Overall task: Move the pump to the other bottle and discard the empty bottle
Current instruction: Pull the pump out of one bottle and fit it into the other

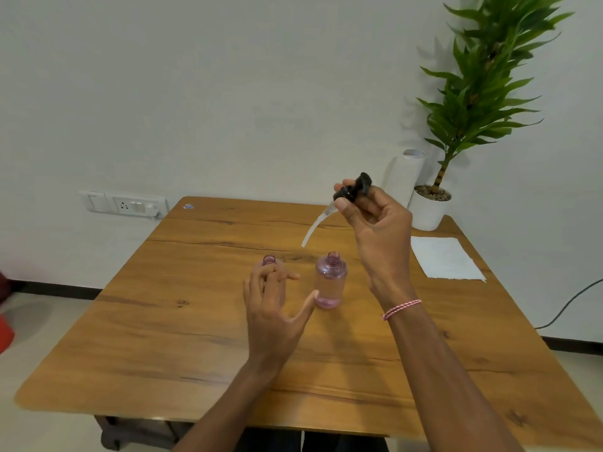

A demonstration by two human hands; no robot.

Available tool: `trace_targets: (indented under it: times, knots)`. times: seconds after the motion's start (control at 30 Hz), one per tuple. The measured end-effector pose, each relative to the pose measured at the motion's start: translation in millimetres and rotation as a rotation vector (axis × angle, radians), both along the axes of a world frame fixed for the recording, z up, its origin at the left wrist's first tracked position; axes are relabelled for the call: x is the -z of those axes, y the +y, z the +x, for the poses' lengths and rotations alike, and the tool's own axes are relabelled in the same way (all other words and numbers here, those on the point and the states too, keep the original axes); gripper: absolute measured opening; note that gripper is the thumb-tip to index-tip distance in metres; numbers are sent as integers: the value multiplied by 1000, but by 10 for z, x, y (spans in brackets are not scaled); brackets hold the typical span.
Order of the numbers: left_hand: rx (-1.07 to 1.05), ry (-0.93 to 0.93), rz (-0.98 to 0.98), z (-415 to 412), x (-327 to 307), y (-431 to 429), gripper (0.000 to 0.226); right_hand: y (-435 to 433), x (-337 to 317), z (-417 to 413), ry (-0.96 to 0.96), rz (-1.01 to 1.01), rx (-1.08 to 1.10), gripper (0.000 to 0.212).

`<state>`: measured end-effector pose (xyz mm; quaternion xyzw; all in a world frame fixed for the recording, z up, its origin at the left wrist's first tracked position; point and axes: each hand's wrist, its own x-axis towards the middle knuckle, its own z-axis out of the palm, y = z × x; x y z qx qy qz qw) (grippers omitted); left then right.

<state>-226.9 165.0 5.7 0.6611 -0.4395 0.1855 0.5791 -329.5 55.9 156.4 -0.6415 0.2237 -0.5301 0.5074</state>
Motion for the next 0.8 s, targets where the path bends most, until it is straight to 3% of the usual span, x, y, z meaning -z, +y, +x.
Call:
trace_targets:
  times: [0.13, 0.3, 0.4, 0.5, 0.67, 0.8]
  knots:
    - [152, 23, 88, -130, -43, -195, 41, -151, 38, -212, -2, 14, 69, 32]
    - [317, 211, 229, -211, 31, -446, 84, -256, 146, -343, 13, 44, 112, 31]
    - [345, 284, 227, -243, 47, -540, 96, -281, 220, -356, 26, 48, 115, 31]
    - [326, 314, 234, -224, 63, -598, 89, -294, 279, -337, 32, 53, 118, 31]
    - [405, 428, 176, -172, 97, -672, 59, -348, 292, -298, 39, 32, 132, 33]
    - [456, 468, 142, -127, 136, -698, 58, -389, 311, -264, 130, -45, 153, 31]
